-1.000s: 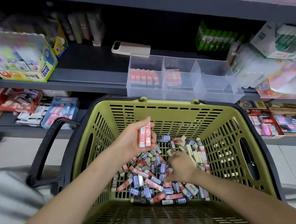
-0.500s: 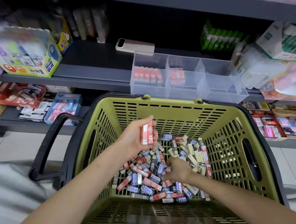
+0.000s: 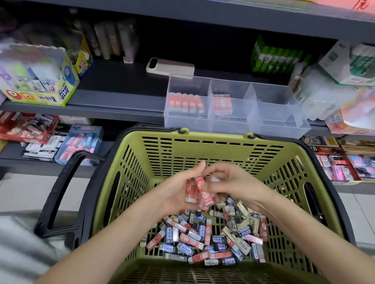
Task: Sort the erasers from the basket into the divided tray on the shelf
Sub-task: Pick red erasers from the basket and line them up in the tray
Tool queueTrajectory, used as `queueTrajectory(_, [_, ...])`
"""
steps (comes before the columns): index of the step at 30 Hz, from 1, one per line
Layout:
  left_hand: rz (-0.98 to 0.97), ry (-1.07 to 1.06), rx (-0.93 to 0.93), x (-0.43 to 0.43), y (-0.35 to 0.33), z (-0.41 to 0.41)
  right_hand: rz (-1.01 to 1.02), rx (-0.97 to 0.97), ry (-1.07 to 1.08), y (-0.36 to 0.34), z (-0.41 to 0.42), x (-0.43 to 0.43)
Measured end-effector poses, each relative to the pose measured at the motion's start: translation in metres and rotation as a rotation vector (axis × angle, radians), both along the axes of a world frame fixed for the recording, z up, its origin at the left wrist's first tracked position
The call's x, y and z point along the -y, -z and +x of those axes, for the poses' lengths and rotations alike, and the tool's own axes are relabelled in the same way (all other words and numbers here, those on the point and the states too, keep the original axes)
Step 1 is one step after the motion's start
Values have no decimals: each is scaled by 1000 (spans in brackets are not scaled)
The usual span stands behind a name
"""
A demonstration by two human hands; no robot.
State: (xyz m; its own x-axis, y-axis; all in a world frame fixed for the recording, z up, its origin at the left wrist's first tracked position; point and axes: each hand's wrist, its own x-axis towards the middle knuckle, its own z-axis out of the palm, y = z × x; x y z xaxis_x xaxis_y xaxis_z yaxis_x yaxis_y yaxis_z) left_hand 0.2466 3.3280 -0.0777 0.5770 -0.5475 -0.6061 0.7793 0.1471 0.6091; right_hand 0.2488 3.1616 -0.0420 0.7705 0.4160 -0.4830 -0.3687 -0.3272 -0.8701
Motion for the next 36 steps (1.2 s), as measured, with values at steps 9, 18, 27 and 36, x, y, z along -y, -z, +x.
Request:
queueTrajectory(9, [-41,-179,-169,-10,-9,4,195,-32,198,22,16,5])
queueTrajectory(18, [50,-396,-193,-23,-9,14,-933,318,-296,145,2,-6])
queueTrajectory(27, [362,-385,-21,-10,11,5,-18,22,146,65,1,-13])
queueTrajectory(36, [326,-365,-104,-3,12,0,-301,-84,51,86,-18,15])
